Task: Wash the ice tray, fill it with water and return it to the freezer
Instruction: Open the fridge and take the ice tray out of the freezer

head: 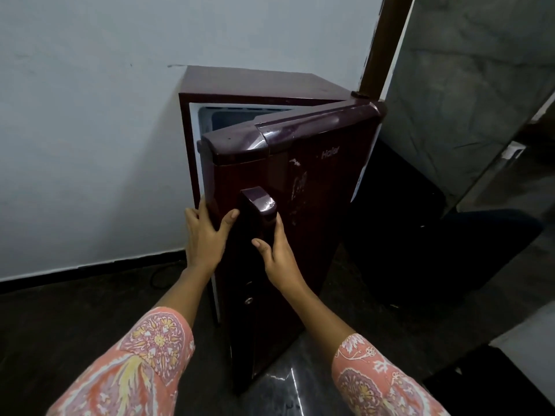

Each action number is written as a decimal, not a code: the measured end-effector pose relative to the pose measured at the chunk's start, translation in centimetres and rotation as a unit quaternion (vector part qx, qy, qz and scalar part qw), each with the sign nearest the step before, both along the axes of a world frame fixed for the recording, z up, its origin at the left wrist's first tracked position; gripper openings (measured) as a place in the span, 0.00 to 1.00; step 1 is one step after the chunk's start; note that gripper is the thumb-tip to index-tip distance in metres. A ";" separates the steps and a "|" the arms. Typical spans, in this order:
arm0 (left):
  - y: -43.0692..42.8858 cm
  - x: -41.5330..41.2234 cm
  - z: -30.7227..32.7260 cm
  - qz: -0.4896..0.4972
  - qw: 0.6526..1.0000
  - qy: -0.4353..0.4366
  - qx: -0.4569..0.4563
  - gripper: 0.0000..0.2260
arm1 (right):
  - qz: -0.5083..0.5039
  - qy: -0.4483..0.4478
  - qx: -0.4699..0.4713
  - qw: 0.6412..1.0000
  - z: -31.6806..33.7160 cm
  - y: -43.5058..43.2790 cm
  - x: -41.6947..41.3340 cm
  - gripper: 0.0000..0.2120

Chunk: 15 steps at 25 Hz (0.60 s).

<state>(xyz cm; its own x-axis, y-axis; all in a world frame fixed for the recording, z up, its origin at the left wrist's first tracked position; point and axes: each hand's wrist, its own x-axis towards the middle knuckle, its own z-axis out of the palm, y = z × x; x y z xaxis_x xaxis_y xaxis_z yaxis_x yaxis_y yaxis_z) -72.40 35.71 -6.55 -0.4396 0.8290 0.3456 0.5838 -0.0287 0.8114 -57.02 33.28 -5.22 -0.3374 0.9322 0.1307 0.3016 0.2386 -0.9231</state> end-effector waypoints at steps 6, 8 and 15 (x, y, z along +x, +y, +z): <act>-4.8 5.9 -1.5 -0.019 0.999 0.004 0.050 0.42 | -0.031 0.026 0.023 0.999 -0.6 -3.4 6.1 0.32; -6.1 8.4 -2.1 -0.028 0.997 0.024 0.061 0.43 | -0.063 0.027 0.027 0.997 -0.9 -4.6 8.4 0.31; -9.5 17.4 -2.9 -0.085 0.990 0.068 0.088 0.42 | -0.214 0.049 0.073 0.973 -2.3 -8.2 15.1 0.30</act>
<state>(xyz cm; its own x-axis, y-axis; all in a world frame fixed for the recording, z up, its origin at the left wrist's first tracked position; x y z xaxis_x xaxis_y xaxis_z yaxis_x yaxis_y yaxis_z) -54.96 26.17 -9.49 -0.2386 0.8082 0.5384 0.6619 -0.2704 0.6991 -41.87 25.04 -7.48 0.0979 0.9535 0.2851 0.3155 0.2419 -0.9176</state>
